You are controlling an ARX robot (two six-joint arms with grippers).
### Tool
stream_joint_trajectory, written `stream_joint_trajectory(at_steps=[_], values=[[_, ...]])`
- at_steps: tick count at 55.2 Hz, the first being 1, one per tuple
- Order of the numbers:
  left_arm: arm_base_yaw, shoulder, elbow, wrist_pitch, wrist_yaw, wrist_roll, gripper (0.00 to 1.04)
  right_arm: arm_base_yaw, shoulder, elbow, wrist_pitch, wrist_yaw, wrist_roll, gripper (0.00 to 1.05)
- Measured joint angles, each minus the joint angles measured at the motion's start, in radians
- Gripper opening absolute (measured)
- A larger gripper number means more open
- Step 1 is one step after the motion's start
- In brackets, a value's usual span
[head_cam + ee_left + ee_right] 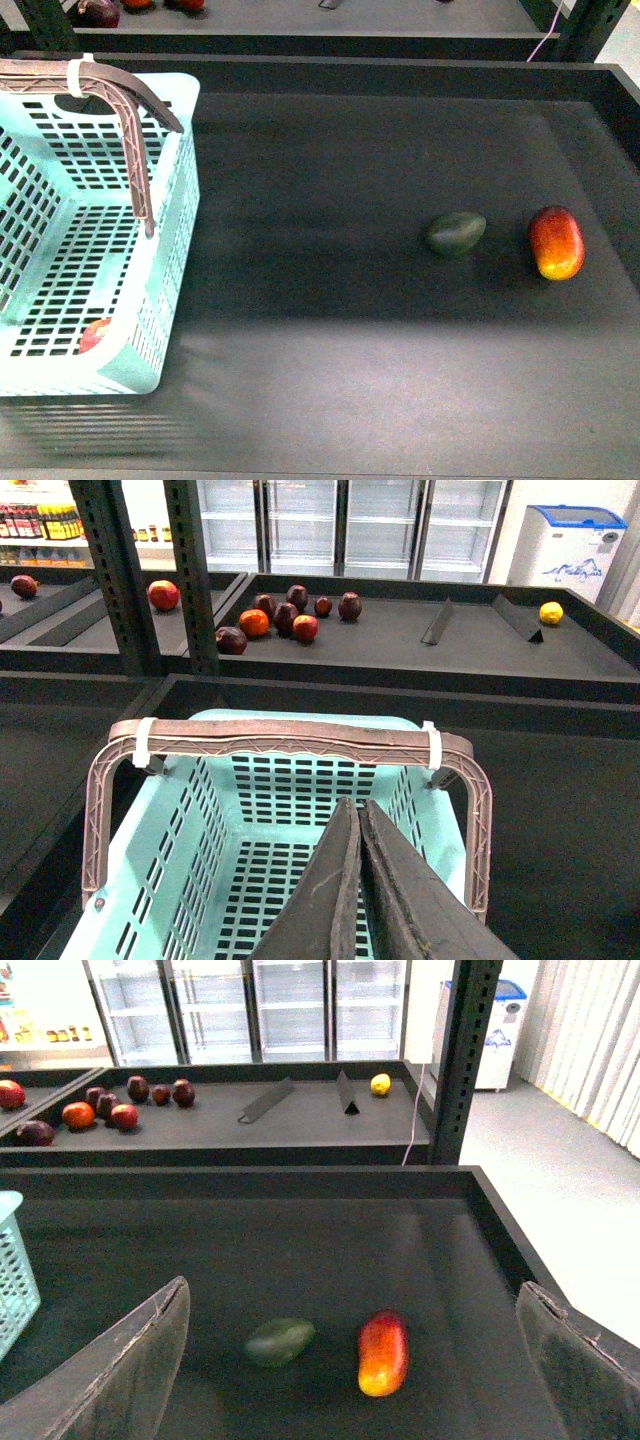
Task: Pick apple with right arm and hold basket with left
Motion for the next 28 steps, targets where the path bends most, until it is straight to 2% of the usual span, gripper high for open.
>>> stream_joint_trajectory(at_steps=[28], values=[[0.0,-0.305,-0.001,-0.28,0.0,0.002,0.03,0.0,0.0,0.0,0.0,0.0,0.0,0.96]])
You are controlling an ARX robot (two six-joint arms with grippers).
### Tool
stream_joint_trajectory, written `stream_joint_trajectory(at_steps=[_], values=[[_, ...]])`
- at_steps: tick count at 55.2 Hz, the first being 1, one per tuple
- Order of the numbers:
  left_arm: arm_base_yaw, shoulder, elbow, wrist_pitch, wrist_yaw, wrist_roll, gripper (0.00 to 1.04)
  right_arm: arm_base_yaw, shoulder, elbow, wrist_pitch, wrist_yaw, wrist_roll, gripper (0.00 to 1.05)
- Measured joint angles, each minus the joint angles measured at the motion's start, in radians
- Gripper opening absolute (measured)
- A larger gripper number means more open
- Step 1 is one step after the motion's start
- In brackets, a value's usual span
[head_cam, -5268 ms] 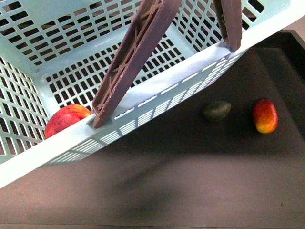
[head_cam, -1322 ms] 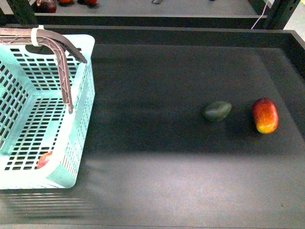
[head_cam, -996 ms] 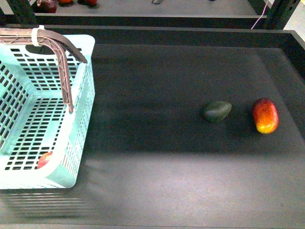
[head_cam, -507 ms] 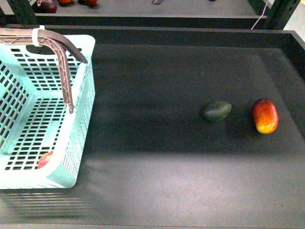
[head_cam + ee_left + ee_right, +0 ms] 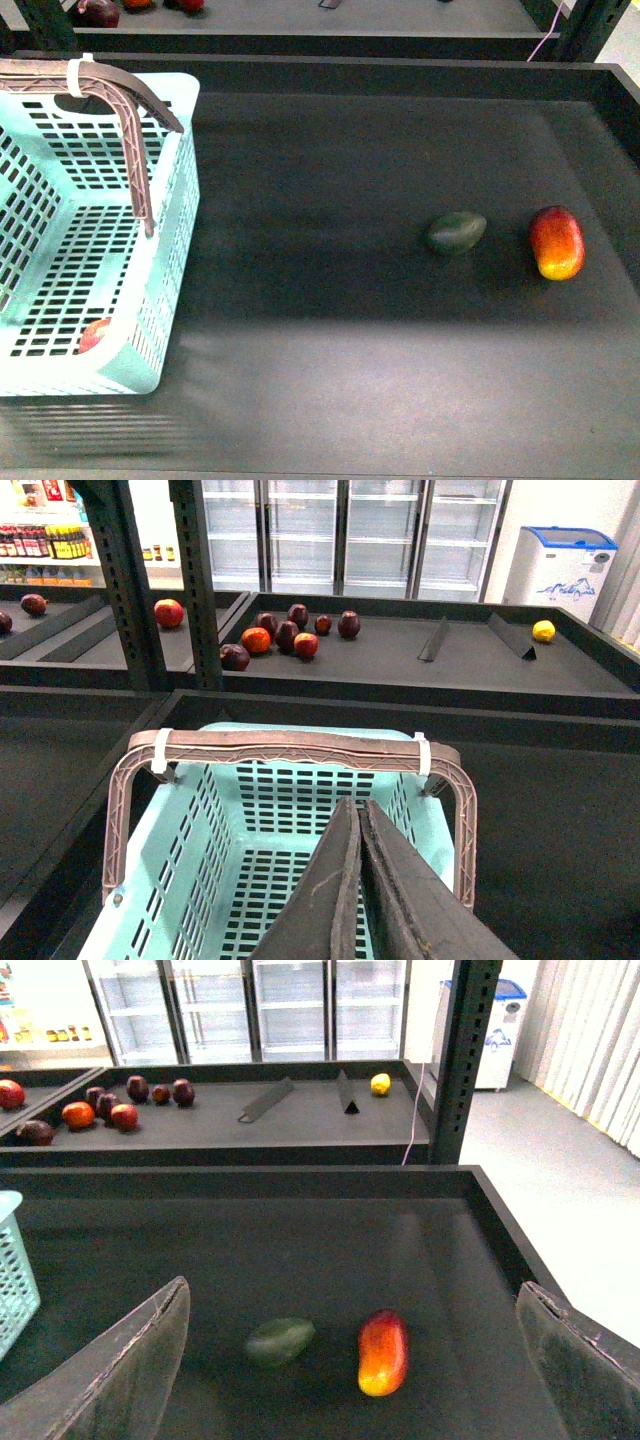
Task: Pick apple with right arm and hold basket with left
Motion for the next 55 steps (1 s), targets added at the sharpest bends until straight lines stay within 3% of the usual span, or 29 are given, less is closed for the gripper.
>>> stream_joint_trajectory(at_steps=[37,42,55], values=[[0.0,-0.237,0.0,-0.234,0.0,0.0,0.03,0.0,0.0,0.0,0.0,0.0,0.0,0.96],[0.0,-0.386,0.0,-0.397,0.0,0.0,0.03,0.0,0.0,0.0,0.0,0.0,0.0,0.96],[0.0,-0.401,0.0,-0.404,0.0,0.0,0.03,0.0,0.0,0.0,0.0,0.0,0.0,0.96]])
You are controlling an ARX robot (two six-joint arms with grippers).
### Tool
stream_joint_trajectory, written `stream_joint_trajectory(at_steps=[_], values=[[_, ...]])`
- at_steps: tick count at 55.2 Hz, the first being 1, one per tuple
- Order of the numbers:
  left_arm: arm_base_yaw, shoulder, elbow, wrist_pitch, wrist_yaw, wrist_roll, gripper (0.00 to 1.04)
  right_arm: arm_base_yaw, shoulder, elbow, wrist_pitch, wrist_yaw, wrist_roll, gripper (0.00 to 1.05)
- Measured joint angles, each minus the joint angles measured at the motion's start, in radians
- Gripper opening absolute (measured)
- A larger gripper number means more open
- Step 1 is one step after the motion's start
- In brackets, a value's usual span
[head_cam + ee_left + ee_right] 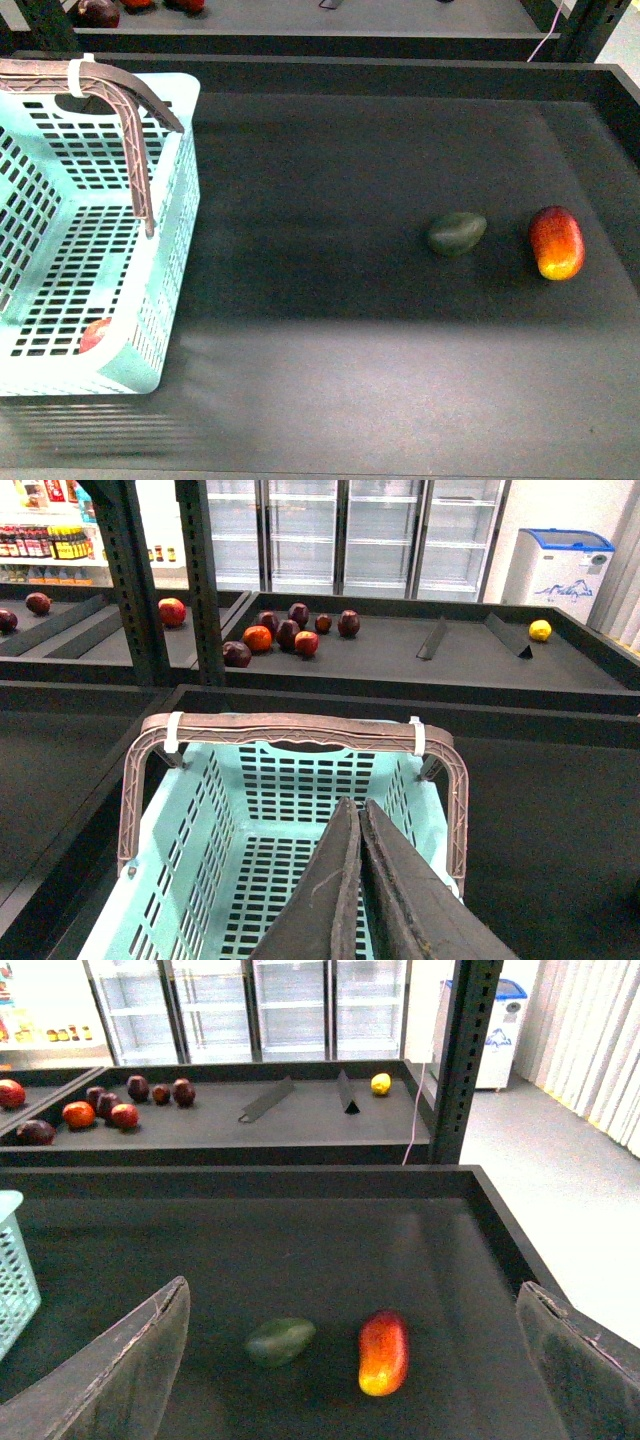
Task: Pick apple with right arm and hold basket with left
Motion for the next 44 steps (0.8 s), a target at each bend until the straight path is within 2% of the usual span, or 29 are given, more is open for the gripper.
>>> stream_joint_trajectory(at_steps=[7,9,38,44], values=[[0.0,0.0,0.0,0.0,0.0,-0.001,0.03,0.0,0.0,0.0,0.0,0.0,0.0,0.96],[0.0,0.0,0.0,0.0,0.0,0.0,0.07,0.0,0.0,0.0,0.0,0.0,0.0,0.96],[0.0,0.0,0.0,0.0,0.0,0.0,0.98,0.0,0.0,0.0,0.0,0.0,0.0,0.96],[0.0,0.0,0.0,0.0,0.0,0.002,0.97,0.0,0.0,0.0,0.0,0.0,0.0,0.96]])
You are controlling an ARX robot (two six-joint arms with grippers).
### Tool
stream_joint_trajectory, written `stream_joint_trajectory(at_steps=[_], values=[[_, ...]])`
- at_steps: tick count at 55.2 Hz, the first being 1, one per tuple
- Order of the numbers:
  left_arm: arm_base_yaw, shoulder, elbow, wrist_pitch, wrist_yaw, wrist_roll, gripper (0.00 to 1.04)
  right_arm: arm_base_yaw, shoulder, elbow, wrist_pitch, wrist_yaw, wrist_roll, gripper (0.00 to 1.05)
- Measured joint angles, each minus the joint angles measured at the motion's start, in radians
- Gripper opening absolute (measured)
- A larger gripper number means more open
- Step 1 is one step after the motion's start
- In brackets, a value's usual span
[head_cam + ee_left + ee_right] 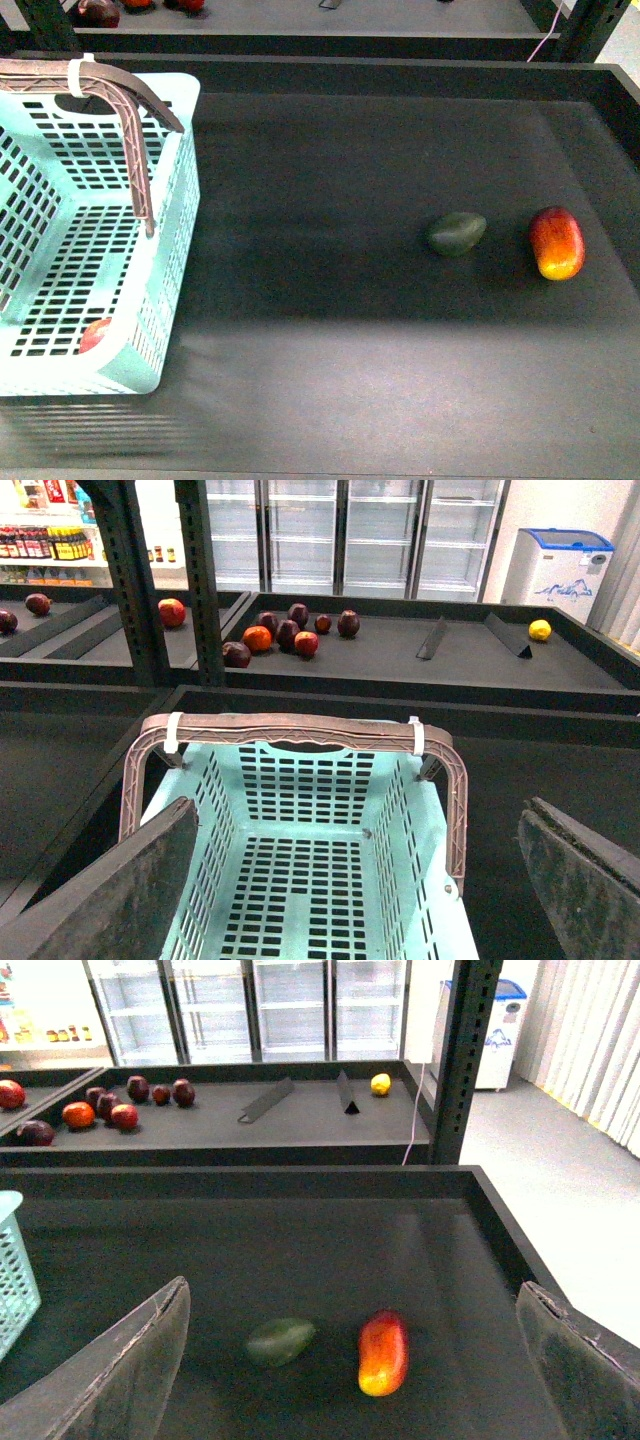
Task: Pick apple with right arm and hold basket with left
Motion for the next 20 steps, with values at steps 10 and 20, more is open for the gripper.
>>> stream_joint_trajectory(at_steps=[10,20], values=[[0.0,0.0,0.0,0.0,0.0,0.0,0.98,0.0,0.0,0.0,0.0,0.0,0.0,0.96],[0.0,0.0,0.0,0.0,0.0,0.0,0.98,0.0,0.0,0.0,0.0,0.0,0.0,0.96]])
